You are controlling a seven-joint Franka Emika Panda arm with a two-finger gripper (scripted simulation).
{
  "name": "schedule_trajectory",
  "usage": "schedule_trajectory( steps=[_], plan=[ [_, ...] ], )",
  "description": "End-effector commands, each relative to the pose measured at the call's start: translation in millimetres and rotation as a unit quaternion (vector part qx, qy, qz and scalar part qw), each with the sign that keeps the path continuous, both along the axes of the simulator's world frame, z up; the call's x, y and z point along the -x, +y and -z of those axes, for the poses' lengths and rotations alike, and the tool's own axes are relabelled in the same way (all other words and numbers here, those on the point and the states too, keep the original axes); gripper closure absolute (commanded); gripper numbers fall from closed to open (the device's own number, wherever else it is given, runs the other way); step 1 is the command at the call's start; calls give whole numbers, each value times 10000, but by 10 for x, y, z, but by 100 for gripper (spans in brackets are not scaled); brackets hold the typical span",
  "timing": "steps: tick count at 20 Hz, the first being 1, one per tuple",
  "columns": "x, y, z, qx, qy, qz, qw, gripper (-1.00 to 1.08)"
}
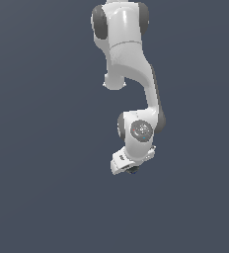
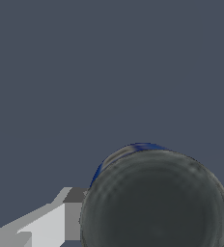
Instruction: Pick up the object and move it to a goal position.
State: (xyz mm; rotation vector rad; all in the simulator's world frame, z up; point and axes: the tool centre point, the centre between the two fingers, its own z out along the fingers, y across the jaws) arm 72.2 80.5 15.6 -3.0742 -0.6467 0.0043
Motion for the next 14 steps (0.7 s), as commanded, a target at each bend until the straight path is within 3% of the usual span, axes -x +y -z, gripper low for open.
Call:
schedule_trajectory(
  steps=[1,14],
  plan=[
    [-23,0,-65,-1,-10,0,10000,108],
    [-293,1,-954,-4,-10,-2,10000,108]
  ],
)
